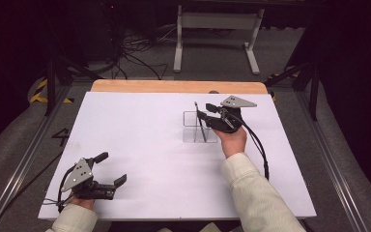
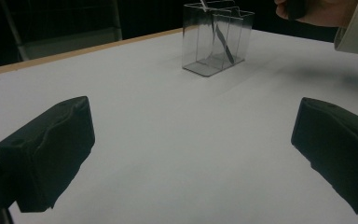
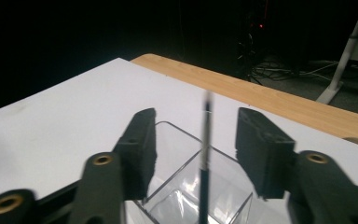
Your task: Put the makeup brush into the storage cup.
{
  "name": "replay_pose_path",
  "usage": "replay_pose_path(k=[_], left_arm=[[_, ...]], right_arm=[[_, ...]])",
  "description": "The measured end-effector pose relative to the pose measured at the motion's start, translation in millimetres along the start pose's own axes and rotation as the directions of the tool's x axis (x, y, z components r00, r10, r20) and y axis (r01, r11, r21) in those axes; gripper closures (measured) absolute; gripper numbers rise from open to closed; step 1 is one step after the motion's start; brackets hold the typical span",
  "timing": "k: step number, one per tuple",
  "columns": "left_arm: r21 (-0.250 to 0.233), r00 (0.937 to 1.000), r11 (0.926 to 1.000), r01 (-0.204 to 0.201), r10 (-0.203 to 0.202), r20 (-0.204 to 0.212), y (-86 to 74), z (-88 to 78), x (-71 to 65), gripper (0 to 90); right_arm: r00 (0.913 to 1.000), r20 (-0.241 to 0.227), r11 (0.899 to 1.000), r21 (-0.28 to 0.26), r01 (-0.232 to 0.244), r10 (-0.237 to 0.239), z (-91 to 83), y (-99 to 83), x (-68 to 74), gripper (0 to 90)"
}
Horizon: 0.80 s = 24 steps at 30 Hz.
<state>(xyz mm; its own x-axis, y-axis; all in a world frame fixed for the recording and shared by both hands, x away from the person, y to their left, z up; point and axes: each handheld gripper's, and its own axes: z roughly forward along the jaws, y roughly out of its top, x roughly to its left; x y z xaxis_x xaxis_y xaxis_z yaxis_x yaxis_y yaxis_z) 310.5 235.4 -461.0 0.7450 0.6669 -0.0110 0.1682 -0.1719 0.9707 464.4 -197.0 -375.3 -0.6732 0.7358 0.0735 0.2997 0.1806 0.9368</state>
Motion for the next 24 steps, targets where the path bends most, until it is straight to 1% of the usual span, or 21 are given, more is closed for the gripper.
replay_pose_path(k=[1, 3, 5, 6, 7, 8, 9, 10, 12, 13, 14, 15, 17, 20, 22, 24], left_arm=[[0.001, 1.0, 1.0, -0.001, 0.001, -0.001, 0.0, 0.0, 0.1, 0.1], [0.001, 1.0, 1.0, -0.001, 0.001, -0.002, 0.1, -0.4, 0.4, 0.1], [-0.001, 1.0, 1.0, 0.0, 0.0, -0.002, 0.2, -0.8, 0.5, 0.1], [-0.001, 1.0, 1.0, 0.0, 0.0, -0.002, 0.2, -0.8, 0.5, 0.1], [-0.001, 1.0, 1.0, 0.002, -0.002, -0.001, 0.2, -0.7, 0.3, 0.1], [0.0, 1.0, 1.0, 0.002, -0.002, -0.002, 0.3, -0.9, 0.4, 0.1], [0.003, 1.0, 1.0, 0.003, -0.003, -0.001, 0.4, -1.1, 0.7, 0.1], [0.003, 1.0, 1.0, 0.003, -0.003, -0.001, 0.4, -1.1, 0.7, 0.1], [0.007, 1.0, 1.0, 0.002, -0.002, 0.001, 0.8, -1.6, 1.0, 0.1], [0.006, 1.0, 1.0, 0.001, -0.001, 0.002, 0.9, -1.8, 1.1, 0.1], [0.007, 1.0, 1.0, -0.002, 0.002, 0.002, 1.1, -1.9, 1.4, 0.1], [0.006, 1.0, 1.0, -0.003, 0.003, 0.004, 1.2, -1.8, 1.4, 0.1], [0.0, 1.0, 1.0, 0.006, -0.006, 0.002, 1.2, -1.9, 1.4, 0.1], [0.0, 0.9999, 1.0, 0.009, -0.009, 0.014, 1.1, -2.8, 2.2, 0.1], [-0.001, 0.9999, 1.0, 0.004, -0.004, 0.011, 1.4, -3.2, 2.4, 0.1], [-0.003, 0.9999, 1.0, 0.009, -0.009, 0.012, 1.5, -3.2, 2.4, 0.1]], right_arm=[[1.0, 0.004, 1.0, 0.005, 0.002, -0.002, -1.7, 0.5, 0.2, 36.8], [1.0, 0.003, 1.0, 0.002, -0.002, 0.002, -5.8, 2.5, 0.3, 27.0], [1.0, -0.001, 1.0, -0.006, 0.0, 0.0, -9.7, 4.6, 1.1, 20.7], [1.0, -0.001, 1.0, -0.006, 0.0, 0.0, -9.7, 4.6, 1.1, 20.7], [0.9999, -0.002, 1.0, -0.013, 0.011, -0.011, -15.2, 7.6, 3.0, 15.9], [0.9999, -0.002, 1.0, -0.013, 0.011, -0.011, -15.2, 7.6, 3.0, 15.9], [0.9998, -0.004, 1.0, -0.019, 0.021, -0.021, -19.5, 9.4, 4.9, 12.6], [0.9998, -0.004, 1.0, -0.019, 0.021, -0.021, -19.5, 9.4, 4.9, 12.6], [0.9994, -0.016, 0.999, -0.029, 0.031, -0.031, -25.6, 11.3, 7.3, 10.0], [0.9988, -0.025, 0.998, -0.041, 0.041, -0.042, -31.0, 12.2, 8.9, 7.3], [0.9988, -0.025, 0.998, -0.041, 0.041, -0.042, -31.0, 12.2, 8.9, 7.3], [0.9983, -0.033, 0.998, -0.052, 0.046, -0.048, -33.5, 12.0, 9.3, 5.7], [0.9976, -0.038, 0.997, -0.062, 0.055, -0.057, -39.2, 10.8, 10.2, 2.5], [0.9966, -0.046, 0.996, -0.066, 0.064, -0.068, -47.4, 9.2, 10.2, 0.7], [0.9957, -0.047, 0.995, -0.065, 0.076, -0.079, -57.2, 8.6, 10.2, 0.5], [0.9953, -0.049, 0.994, -0.073, 0.08, -0.084, -62.4, 8.0, 10.4, 0.5]])
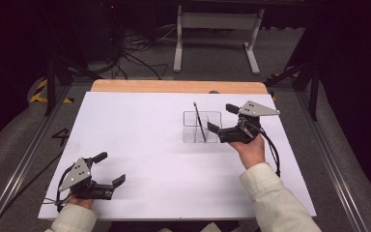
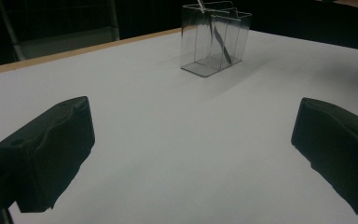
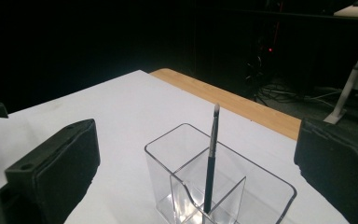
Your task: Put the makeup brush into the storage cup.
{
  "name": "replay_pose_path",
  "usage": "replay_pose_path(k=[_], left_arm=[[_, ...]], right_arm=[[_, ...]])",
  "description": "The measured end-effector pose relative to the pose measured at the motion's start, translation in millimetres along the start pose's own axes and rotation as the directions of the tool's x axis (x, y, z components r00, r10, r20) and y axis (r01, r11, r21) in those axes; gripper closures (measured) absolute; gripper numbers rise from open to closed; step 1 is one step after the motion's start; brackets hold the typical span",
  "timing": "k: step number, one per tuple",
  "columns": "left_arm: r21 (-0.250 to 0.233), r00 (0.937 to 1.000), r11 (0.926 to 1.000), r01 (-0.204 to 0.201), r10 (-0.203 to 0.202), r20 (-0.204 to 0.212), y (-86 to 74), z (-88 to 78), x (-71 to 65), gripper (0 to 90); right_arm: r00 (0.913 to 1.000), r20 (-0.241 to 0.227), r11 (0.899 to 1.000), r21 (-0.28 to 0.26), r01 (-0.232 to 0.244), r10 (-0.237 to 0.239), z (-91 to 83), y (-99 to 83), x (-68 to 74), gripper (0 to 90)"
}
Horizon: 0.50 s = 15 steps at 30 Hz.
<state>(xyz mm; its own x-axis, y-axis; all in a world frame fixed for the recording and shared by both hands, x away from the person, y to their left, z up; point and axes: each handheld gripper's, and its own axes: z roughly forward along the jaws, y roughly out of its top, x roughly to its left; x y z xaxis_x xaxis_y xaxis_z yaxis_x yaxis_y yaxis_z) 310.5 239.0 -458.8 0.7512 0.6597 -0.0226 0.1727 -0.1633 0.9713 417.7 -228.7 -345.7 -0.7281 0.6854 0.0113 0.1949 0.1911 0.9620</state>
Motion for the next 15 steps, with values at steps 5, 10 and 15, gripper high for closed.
replay_pose_path(k=[5, 10, 15], left_arm=[[-0.001, 1.0, 1.0, -0.001, 0.001, 0.004, 0.4, 0.1, 1.1, 0.1], [-0.006, 1.0, 1.0, 0.004, -0.004, 0.005, 0.4, 0.2, 1.2, 0.1], [-0.005, 1.0, 1.0, 0.001, -0.001, 0.006, 0.7, -0.2, 1.5, 0.0]], right_arm=[[0.9998, -0.012, 1.0, -0.019, 0.013, -0.013, -11.5, -2.2, 2.6, 0.3], [0.9992, -0.029, 0.999, -0.04, 0.027, -0.028, -22.9, -4.6, 5.9, 0.0], [0.997, -0.056, 0.997, -0.056, 0.051, -0.054, -34.8, -9.0, 8.5, 0.0]])
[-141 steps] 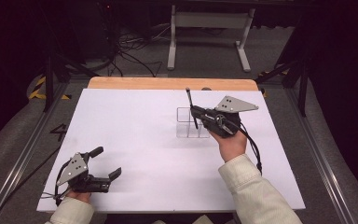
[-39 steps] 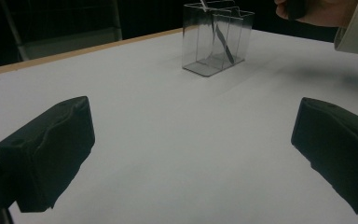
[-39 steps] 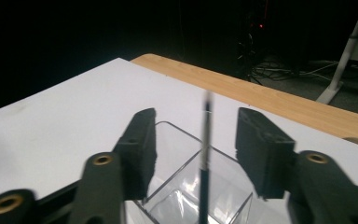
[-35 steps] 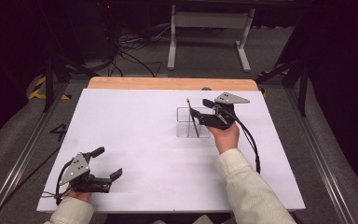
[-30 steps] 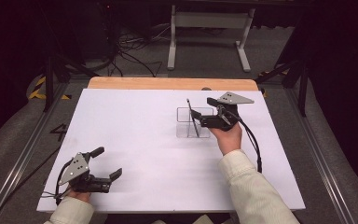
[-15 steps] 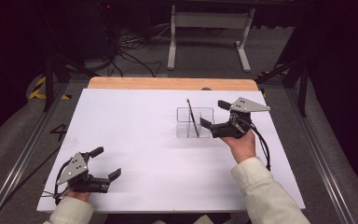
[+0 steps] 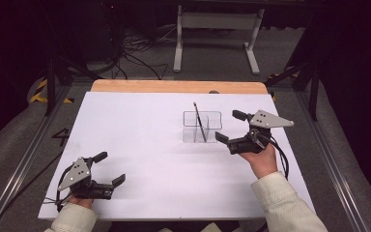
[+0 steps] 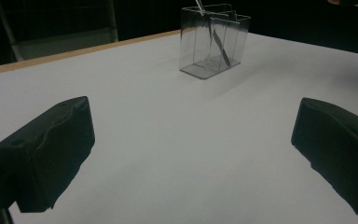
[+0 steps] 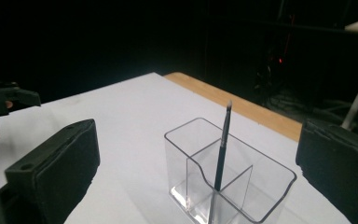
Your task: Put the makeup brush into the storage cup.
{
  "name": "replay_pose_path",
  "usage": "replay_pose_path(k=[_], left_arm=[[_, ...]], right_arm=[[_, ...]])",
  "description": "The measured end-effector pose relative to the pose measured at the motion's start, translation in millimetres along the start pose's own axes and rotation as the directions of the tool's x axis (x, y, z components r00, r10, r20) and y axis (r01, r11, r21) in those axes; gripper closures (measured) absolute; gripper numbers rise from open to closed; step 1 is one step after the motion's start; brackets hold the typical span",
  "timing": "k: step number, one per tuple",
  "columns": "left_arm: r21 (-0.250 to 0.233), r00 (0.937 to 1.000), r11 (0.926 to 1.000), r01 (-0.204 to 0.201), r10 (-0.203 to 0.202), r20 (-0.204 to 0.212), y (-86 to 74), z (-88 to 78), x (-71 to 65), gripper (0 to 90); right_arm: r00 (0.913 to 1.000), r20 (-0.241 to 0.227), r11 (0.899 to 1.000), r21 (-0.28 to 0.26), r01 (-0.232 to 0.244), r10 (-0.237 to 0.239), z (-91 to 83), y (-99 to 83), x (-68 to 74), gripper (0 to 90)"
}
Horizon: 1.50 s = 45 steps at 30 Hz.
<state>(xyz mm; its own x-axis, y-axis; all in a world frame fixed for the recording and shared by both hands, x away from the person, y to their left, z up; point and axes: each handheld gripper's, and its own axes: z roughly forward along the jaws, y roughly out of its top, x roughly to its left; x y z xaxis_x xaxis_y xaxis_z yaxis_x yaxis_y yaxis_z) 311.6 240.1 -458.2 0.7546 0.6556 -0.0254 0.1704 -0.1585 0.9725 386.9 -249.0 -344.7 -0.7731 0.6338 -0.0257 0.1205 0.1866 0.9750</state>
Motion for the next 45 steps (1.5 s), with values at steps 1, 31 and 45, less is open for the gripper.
replay_pose_path(k=[1, 31, 45], left_arm=[[0.0, 1.0, 1.0, -0.002, 0.002, 0.0, 0.1, -0.1, 0.2, 0.0], [-0.001, 0.9992, 1.0, 0.006, -0.006, 0.038, 2.6, -1.0, 3.5, 0.0], [-0.001, 0.9982, 0.9998, 0.022, -0.022, 0.056, 2.5, -0.7, 4.0, 0.1]], right_arm=[[1.0, 0.0, 1.0, 0.0, 0.0, 0.0, 0.0, 0.0, 0.0, 0.0], [0.998, -0.062, 0.999, -0.035, -0.011, 0.009, -39.9, -48.5, 2.6, 0.0], [0.9959, -0.085, 0.999, -0.033, -0.036, 0.033, -43.8, -81.2, 7.1, 0.0]])
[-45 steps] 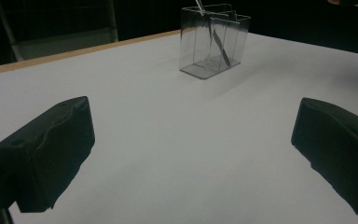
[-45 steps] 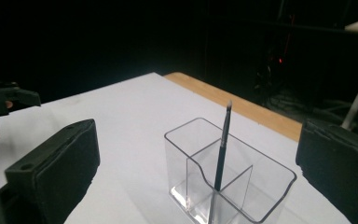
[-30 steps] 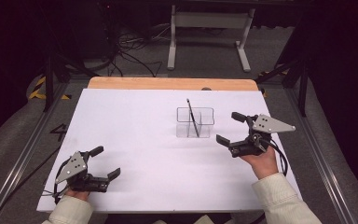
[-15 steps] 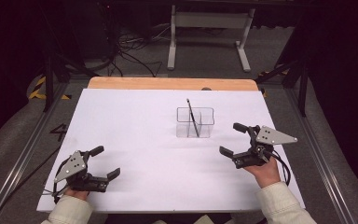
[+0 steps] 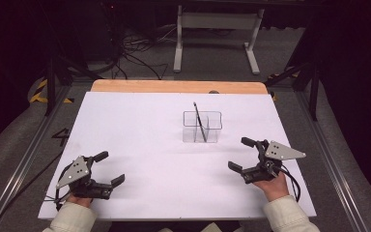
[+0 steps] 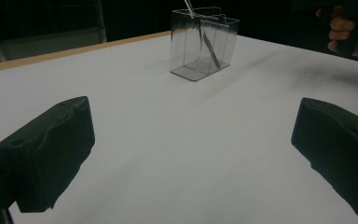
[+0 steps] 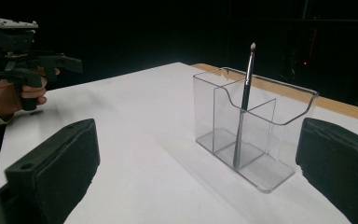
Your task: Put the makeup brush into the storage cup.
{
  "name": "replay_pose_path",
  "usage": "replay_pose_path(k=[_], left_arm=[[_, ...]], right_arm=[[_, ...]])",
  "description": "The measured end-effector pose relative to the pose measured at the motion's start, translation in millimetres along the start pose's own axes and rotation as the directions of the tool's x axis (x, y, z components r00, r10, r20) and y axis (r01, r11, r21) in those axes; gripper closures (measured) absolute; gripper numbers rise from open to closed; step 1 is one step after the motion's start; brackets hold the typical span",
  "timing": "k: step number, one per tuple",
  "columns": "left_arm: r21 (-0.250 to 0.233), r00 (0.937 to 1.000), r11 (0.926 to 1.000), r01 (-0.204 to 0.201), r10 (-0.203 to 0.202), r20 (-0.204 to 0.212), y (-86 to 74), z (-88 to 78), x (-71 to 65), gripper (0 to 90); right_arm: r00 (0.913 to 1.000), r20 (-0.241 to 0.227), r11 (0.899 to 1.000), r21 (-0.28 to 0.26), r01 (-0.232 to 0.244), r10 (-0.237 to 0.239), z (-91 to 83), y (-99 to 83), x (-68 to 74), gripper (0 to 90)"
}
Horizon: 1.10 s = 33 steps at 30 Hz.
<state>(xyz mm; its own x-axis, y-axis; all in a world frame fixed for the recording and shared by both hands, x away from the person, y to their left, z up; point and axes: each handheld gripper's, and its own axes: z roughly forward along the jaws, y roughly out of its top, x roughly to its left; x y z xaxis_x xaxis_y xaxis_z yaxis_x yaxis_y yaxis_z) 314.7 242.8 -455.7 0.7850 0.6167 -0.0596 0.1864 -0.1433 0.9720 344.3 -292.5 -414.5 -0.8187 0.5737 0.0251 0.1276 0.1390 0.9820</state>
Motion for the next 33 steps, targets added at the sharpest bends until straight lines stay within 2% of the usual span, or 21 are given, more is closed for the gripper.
replay_pose_path(k=[8, 19, 24, 27, 33], left_arm=[[-0.002, 0.9999, 1.0, 0.005, -0.005, 0.012, -0.4, 0.5, 0.7, 0.1], [-0.002, 0.9994, 0.9997, 0.023, -0.023, 0.026, -1.6, 1.2, 1.7, 0.1], [0.001, 0.9991, 0.9993, 0.037, -0.037, 0.023, -3.1, 1.7, 2.4, 0.1], [-0.015, 0.9985, 0.9986, 0.05, -0.049, 0.023, -4.5, 1.7, 3.1, 0.1], [-0.032, 0.9987, 0.9987, 0.039, -0.038, 0.035, -7.1, 3.0, 2.5, 0.1]], right_arm=[[0.9999, 0.011, 1.0, -0.019, -0.01, 0.01, -2.7, -17.2, 2.3, 0.0], [0.9998, 0.007, 0.999, -0.043, -0.018, 0.018, -5.0, -28.9, 6.5, 0.0], [0.9998, 0.009, 0.999, -0.039, -0.017, 0.018, -5.3, -33.7, 8.0, 0.0], [0.9997, 0.002, 0.999, -0.024, -0.022, 0.023, -3.4, -37.8, 10.0, 0.0], [0.9998, -0.006, 1.0, -0.02, -0.02, 0.02, -1.0, -42.0, 13.1, 0.0]])
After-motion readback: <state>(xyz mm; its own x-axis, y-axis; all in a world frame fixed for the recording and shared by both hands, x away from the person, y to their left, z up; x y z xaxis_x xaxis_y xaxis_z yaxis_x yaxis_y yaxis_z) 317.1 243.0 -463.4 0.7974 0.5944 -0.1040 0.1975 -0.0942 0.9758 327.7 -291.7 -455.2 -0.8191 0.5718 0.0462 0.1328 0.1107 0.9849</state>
